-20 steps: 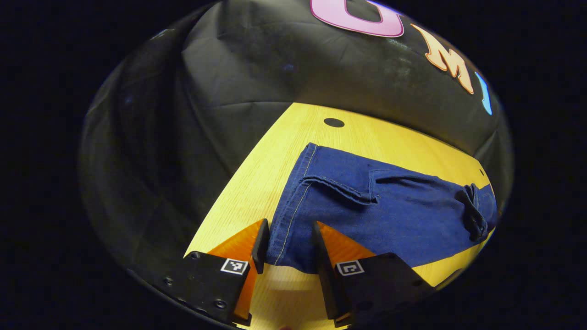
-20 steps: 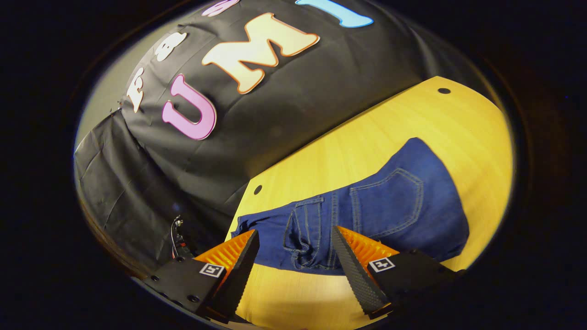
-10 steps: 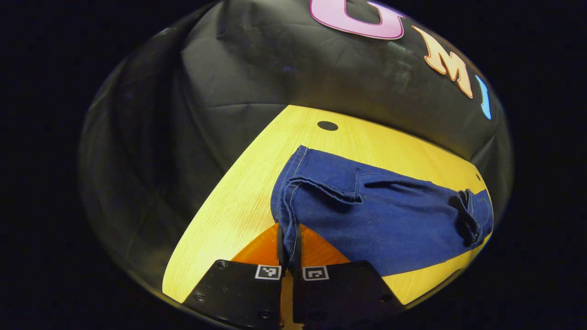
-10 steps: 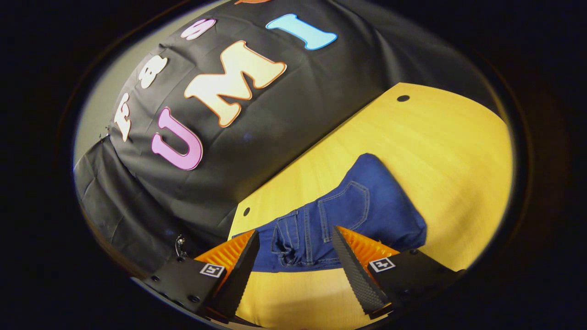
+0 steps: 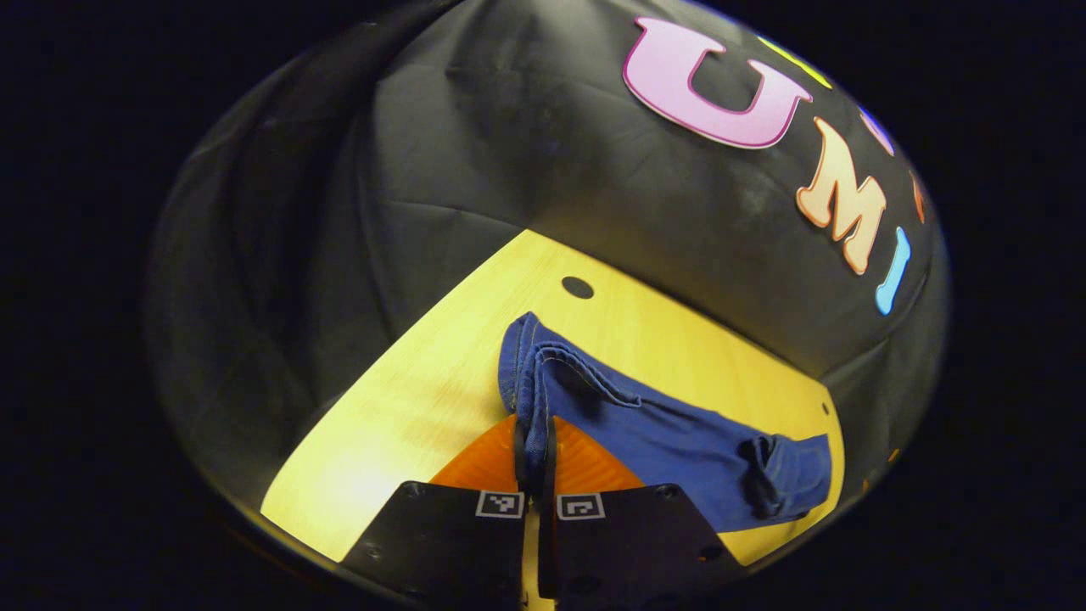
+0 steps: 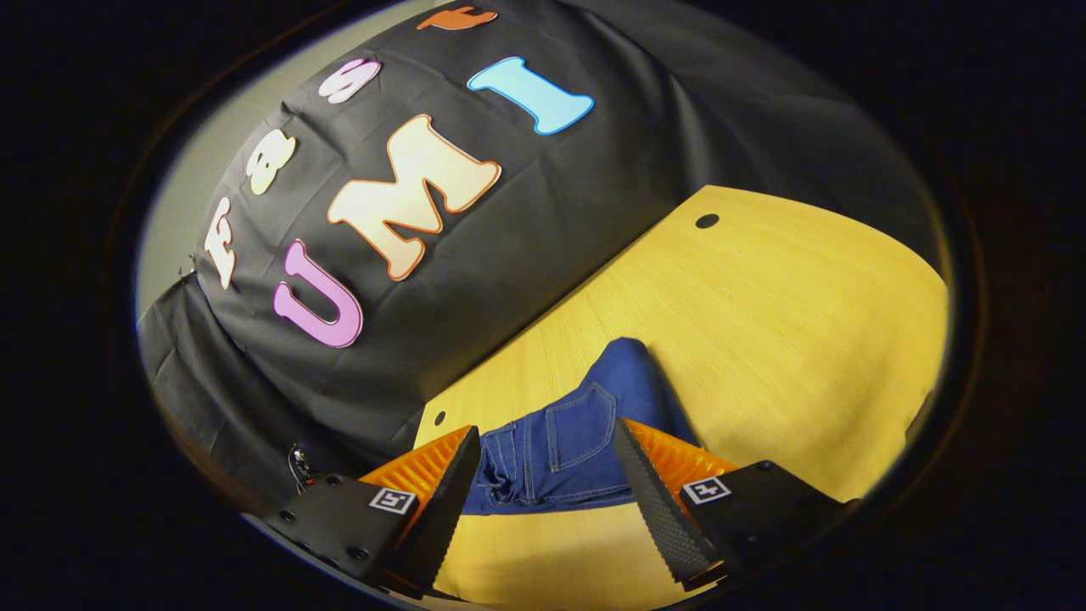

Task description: Grasp the waist and the cuffs of the jeans and fold them to make the two legs overlap; first hold the waist and fold one-third of the jeans toward the cuffs, then hold the cuffs and fold the remaining one-third in the same direction to finish folding.

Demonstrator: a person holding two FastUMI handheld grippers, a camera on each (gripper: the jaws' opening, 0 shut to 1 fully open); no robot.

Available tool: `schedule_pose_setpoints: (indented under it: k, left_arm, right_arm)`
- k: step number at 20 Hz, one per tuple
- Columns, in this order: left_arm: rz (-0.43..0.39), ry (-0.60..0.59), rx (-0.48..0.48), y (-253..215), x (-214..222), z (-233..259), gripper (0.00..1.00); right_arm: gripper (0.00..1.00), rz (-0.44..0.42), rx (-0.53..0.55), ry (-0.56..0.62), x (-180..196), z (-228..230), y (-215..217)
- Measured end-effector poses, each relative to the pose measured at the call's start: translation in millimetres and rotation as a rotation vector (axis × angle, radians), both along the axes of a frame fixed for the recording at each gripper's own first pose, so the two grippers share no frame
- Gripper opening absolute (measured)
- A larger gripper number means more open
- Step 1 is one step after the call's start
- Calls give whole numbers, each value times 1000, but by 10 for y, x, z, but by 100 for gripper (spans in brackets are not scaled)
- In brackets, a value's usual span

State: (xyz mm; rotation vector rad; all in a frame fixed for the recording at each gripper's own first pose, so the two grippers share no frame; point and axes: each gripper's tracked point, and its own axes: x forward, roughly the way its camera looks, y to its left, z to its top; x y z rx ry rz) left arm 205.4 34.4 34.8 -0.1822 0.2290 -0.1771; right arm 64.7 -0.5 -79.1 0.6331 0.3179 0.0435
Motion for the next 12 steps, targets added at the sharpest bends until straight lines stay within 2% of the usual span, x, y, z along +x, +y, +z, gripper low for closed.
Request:
schedule_pose_setpoints:
  k: [3,4,7,12]
  left_arm:
    - [38,-38,18,-352,-183,230,0]
    - [38,-57,29,-525,-262,326,0]
    - [28,-85,75,-1113,-448,560,0]
    - [-72,-135,181,-2244,-731,805,0]
  right_arm:
    - [95,28,-13,14,31,-23,-424]
    - [98,43,-8,12,20,5,-545]
    - [98,86,14,16,5,10,-867]
    - [98,158,31,13,-93,-19,-1075]
